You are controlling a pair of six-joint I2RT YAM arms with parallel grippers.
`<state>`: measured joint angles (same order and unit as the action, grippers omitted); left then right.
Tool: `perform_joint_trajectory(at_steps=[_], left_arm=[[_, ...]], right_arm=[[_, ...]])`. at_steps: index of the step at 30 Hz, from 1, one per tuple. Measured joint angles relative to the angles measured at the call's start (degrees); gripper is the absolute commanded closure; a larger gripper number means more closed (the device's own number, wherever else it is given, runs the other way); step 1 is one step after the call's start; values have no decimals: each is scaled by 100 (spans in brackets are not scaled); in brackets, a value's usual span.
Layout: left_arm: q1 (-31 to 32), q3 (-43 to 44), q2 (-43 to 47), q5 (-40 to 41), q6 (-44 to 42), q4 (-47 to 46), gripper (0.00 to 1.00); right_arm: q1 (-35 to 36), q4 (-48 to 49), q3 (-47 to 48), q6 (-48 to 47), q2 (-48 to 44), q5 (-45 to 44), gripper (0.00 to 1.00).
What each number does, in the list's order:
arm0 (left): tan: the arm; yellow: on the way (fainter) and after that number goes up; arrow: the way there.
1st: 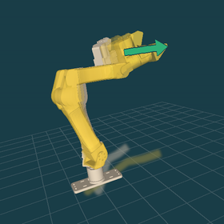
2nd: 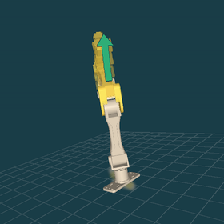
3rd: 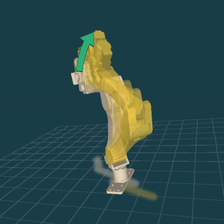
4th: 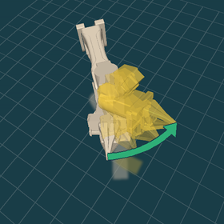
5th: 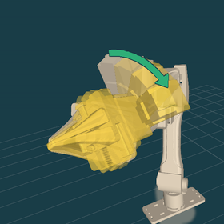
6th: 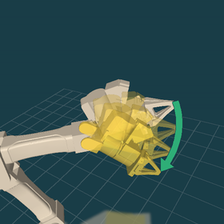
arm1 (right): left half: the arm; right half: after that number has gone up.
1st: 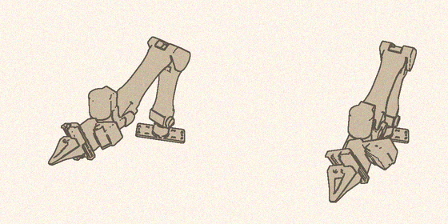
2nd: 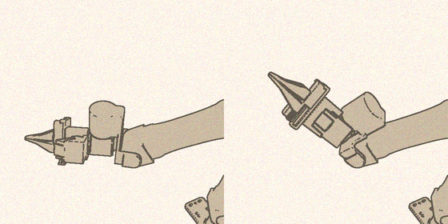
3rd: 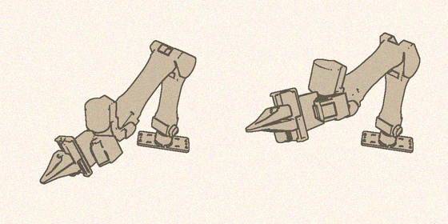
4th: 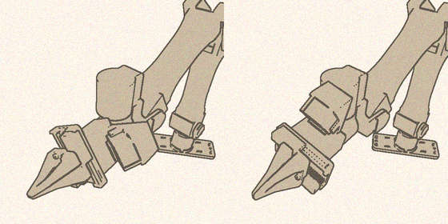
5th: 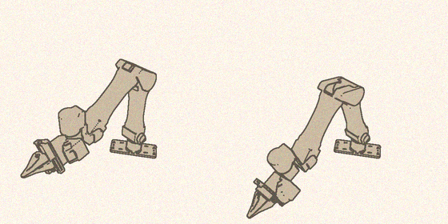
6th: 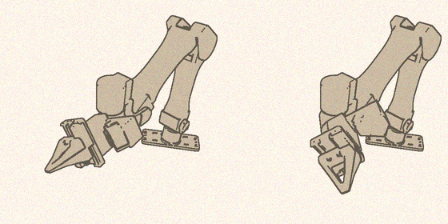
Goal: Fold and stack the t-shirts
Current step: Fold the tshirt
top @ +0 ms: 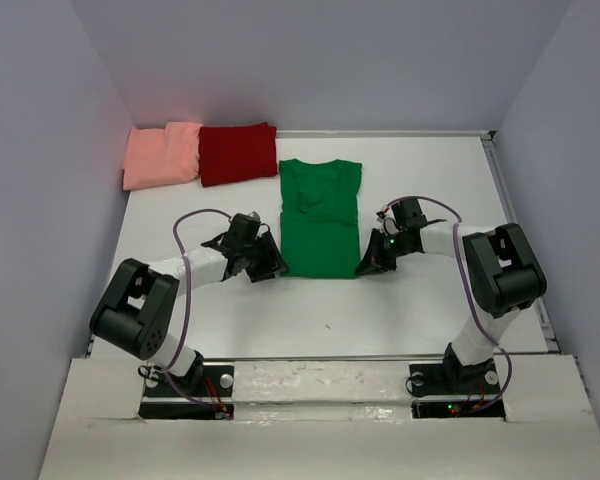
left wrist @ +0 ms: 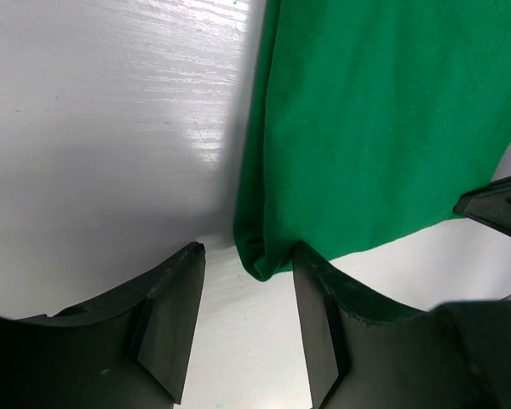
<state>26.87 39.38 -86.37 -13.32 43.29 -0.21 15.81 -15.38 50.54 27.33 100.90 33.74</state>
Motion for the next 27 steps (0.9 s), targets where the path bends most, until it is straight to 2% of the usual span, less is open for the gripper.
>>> perform_joint_trajectory(at_steps=[2,3,4,5,7,10,14,27], left_arm=[[0,0,-9,-15,0,-28,41],[-2,0,-20,-24,2,-57,45],[-2,0,-31,-37,7,-83,53],[-2,0,-50,-57,7,-111,65],[-4,0,-96,-111,15,-162,77],[-4,-2,-192,-192,44,-258,84],[-9,-39,-315,-348,81,-463,100],[33,-424,-160,-671,273,-881,100]], right_arm=[[0,-2,0,-9,0,0,100],[0,-2,0,-11,0,0,100],[0,-2,0,-11,0,0,100],[0,-2,0,-11,0,0,100],[0,-4,0,-13,0,-4,100],[0,-7,2,-13,0,-9,100],[0,-17,13,-13,7,-9,100],[0,-592,140,-190,-76,-81,100]])
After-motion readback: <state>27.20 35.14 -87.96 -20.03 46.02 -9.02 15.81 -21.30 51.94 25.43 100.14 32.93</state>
